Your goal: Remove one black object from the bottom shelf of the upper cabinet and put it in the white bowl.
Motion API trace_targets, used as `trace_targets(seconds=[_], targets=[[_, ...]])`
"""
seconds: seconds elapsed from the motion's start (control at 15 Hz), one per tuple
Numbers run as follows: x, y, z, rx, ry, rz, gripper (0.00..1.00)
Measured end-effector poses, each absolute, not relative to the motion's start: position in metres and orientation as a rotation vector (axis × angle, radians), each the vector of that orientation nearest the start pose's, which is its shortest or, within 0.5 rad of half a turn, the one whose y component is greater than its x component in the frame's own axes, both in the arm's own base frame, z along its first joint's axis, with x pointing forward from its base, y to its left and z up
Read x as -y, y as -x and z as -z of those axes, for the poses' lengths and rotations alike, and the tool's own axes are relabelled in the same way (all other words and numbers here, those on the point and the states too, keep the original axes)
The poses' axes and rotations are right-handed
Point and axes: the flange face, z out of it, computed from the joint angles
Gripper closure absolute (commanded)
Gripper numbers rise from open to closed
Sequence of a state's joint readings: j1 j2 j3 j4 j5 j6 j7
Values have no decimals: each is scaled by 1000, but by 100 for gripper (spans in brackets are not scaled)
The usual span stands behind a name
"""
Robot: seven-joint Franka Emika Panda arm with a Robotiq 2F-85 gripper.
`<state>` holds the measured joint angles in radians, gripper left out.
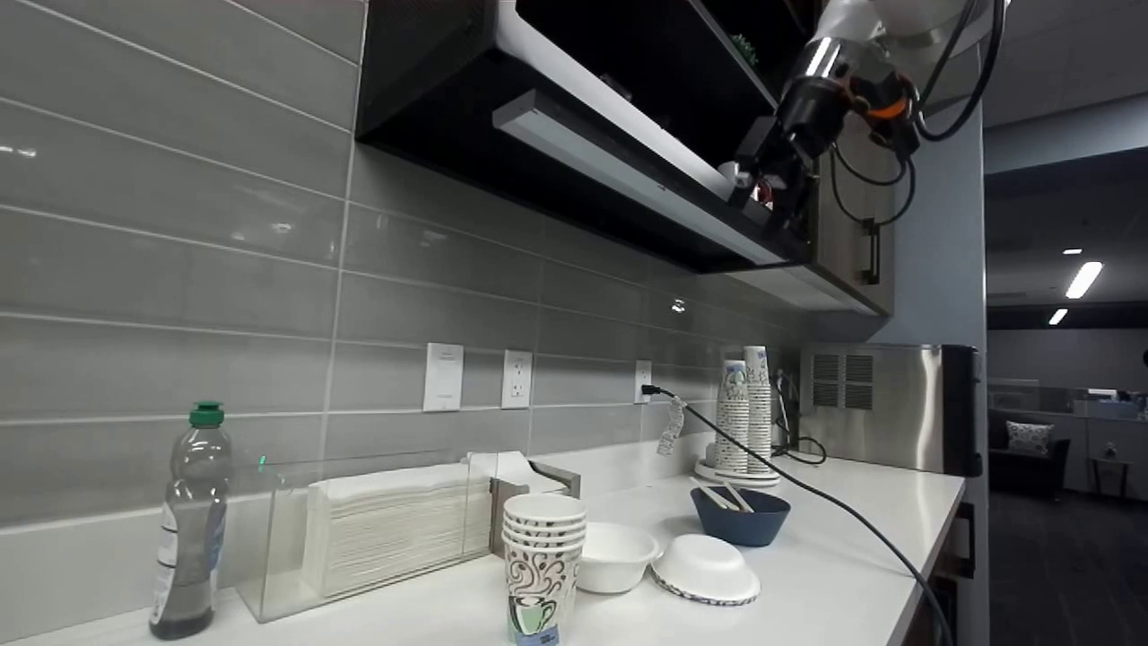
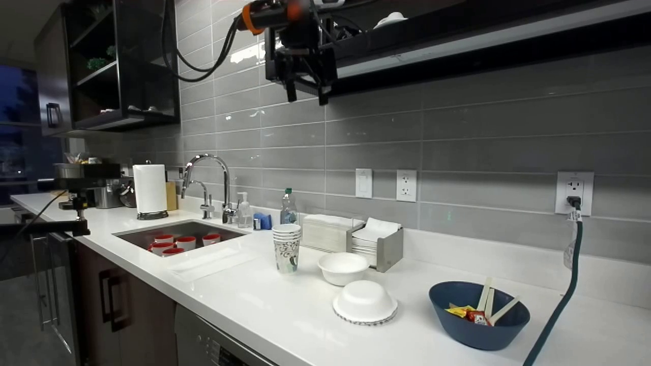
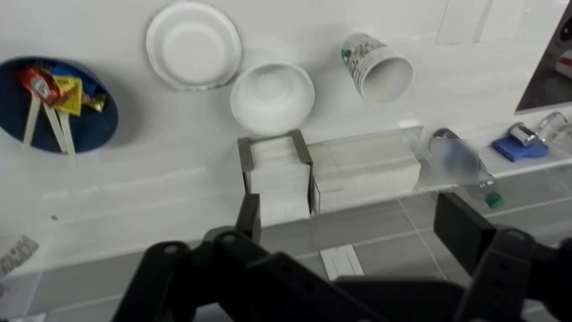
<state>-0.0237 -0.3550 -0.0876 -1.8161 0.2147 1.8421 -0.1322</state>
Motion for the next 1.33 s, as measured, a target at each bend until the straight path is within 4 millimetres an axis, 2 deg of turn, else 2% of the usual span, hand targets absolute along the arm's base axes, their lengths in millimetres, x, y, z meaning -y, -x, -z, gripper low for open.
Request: trace_targets(seconds=[0.2,0.4,0.53,0.87,1.0,1.13,1.33], targets=[[36,-463,-759,45,2830,753,0],[38,-468,-788,54,2812,820,0],[39,-470,-798,55,2809,840,0],[40,-472,-801,47,2807,851,0],[40,-469,-809,50,2807,862,0],[41,-459,-824,62,2814,853,0],[38,-443,-865,80,2778,992,0]])
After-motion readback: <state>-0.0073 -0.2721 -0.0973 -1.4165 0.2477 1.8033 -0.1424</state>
